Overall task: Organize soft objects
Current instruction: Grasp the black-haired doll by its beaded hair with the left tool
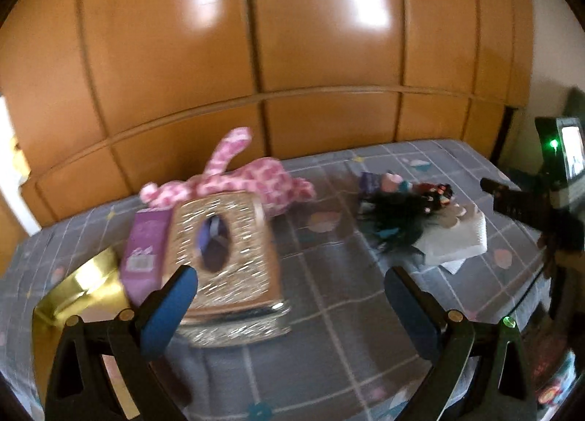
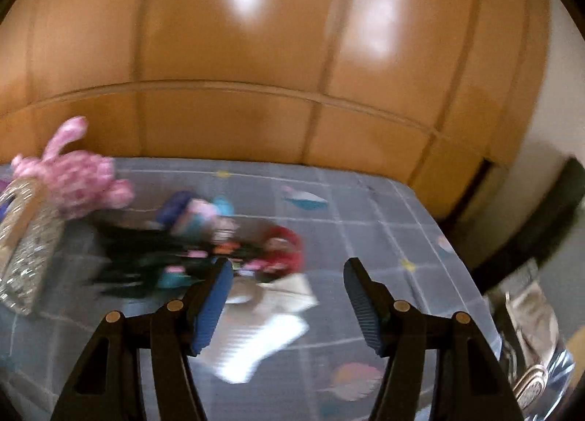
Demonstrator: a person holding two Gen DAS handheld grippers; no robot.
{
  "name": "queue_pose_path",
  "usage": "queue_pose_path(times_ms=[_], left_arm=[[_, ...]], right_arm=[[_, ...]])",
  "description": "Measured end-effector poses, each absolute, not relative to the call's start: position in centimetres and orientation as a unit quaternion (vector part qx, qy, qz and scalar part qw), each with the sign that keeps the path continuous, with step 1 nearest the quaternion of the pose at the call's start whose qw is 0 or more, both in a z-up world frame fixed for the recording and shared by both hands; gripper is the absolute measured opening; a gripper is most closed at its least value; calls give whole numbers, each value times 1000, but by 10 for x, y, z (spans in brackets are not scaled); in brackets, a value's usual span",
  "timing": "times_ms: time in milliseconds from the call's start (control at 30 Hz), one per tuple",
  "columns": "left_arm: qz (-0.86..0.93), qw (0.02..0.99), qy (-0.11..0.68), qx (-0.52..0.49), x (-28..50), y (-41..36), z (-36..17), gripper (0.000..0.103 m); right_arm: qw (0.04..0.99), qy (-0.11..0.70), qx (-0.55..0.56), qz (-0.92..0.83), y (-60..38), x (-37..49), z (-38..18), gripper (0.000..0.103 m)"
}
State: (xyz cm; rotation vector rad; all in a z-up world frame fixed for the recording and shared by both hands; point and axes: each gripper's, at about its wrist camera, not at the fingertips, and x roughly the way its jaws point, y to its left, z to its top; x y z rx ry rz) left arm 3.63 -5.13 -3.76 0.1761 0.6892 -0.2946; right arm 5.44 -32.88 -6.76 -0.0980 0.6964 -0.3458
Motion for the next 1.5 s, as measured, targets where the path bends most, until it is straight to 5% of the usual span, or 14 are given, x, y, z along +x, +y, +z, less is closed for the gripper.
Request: queue_pose_path(times_ms=[233,500,1167,1233,1333,1500], left_arm=[[-179,909,361,110,61,-103,-57,99],[-231,882,378,159,82,-159,-84,67],[-330,823,338,317,143,-273,-111,74],[-338,812,346,328,149,-283,-119,68],[-351,798,366,325,156,-292,-127,40],[-359,798,387,293,158,-291,-132,36]], right_arm=[[913,351,2,-209,-399,53,-88,64],[906,363,117,-182,-434,54,-97,64],[899,352,196,-170,-456,49,-99,64],[897,353,204,-171,-459,49,-101,64],[893,356,212,-173,-462,50,-103,64],[893,362,210,-165,-460,52,-104,64]])
